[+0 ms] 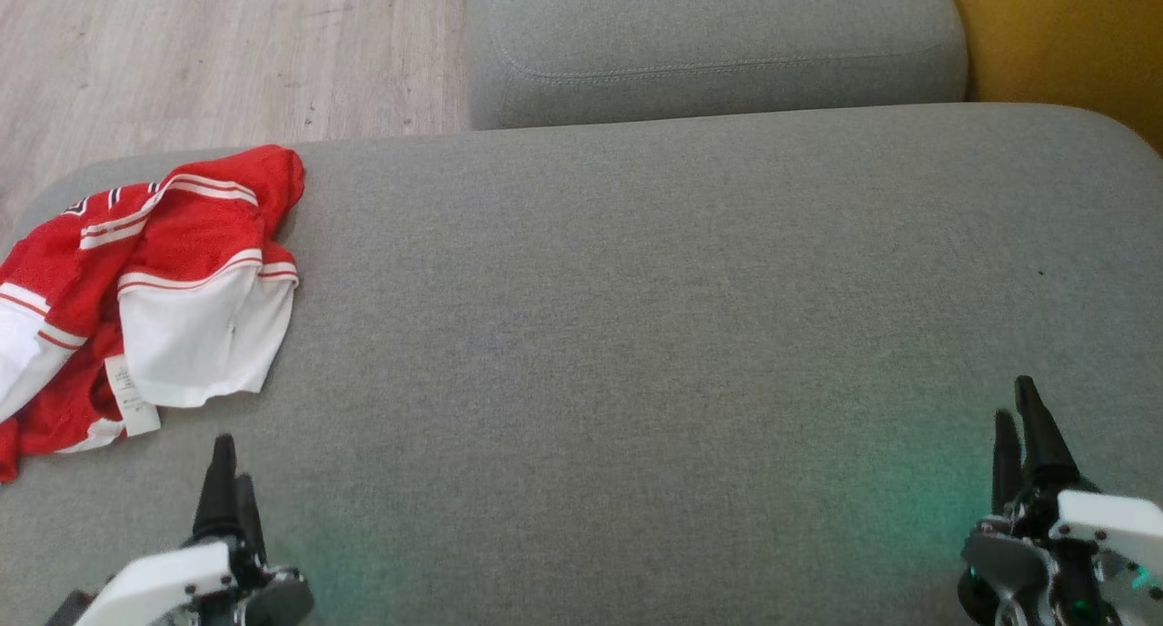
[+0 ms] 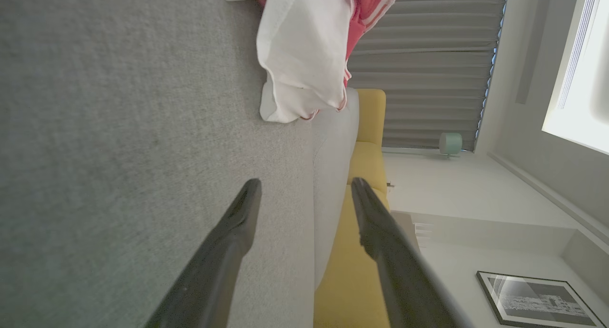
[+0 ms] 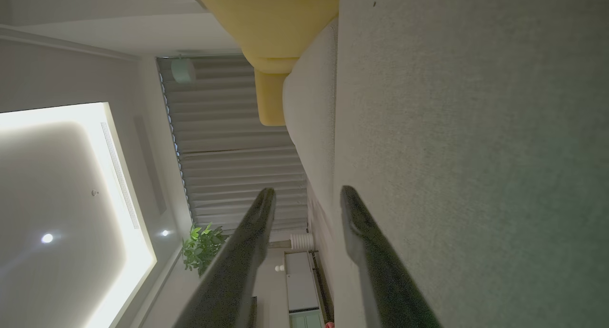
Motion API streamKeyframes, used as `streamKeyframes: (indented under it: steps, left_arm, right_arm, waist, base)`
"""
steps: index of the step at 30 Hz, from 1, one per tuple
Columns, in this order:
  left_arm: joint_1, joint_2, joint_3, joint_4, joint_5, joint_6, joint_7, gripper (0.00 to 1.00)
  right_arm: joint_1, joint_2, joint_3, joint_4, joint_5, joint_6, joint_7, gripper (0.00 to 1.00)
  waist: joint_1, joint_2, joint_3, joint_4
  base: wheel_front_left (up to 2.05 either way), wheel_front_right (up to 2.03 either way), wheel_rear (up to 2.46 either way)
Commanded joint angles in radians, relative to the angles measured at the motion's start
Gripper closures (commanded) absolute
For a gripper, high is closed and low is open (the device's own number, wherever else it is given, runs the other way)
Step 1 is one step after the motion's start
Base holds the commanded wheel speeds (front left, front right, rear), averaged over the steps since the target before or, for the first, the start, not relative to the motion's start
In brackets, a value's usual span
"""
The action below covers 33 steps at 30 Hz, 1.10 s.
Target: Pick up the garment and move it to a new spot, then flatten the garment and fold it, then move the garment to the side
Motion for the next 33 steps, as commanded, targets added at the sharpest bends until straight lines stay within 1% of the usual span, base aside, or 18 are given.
streamKeyframes:
  steps: [1, 9, 15, 28, 33]
  left_arm:
    - [-0.013, 0.001, 0.000, -0.022, 0.006, 0.001, -0.007, 0.00]
    - [-0.006, 0.002, -0.013, -0.035, 0.030, 0.007, -0.031, 0.00]
    - [-0.001, 0.002, -0.021, -0.046, 0.082, 0.013, -0.049, 0.00]
    - [0.006, 0.012, -0.053, -0.061, 0.282, 0.021, -0.088, 0.00]
    - [0.008, 0.028, -0.075, -0.060, 0.394, 0.031, -0.106, 0.00]
  right_arm:
    - [-0.015, -0.003, 0.005, -0.025, -0.004, 0.000, -0.008, 0.00]
    - [-0.013, -0.003, 0.021, -0.037, -0.047, 0.001, -0.032, 0.00]
    - [-0.014, -0.003, 0.036, -0.050, -0.149, 0.001, -0.050, 0.00]
    - [-0.014, -0.004, 0.080, -0.097, -0.395, 0.002, -0.088, 0.00]
    - [-0.013, -0.004, 0.100, -0.110, -0.508, 0.002, -0.106, 0.00]
  waist:
    - [0.0000, 0.0000, 0.000, 0.000]
    - [0.0000, 0.0000, -0.001, 0.001]
    - [0.0000, 0.0000, 0.000, 0.001]
    - [0.0000, 0.0000, -0.001, 0.000]
    - [0.0000, 0.0000, -0.003, 0.001]
  base:
    - [0.00, 0.00, 0.00]
    - [0.00, 0.00, 0.00]
    - [0.00, 0.00, 0.00]
    - [0.00, 0.00, 0.00]
    - [0.00, 0.00, 0.00]
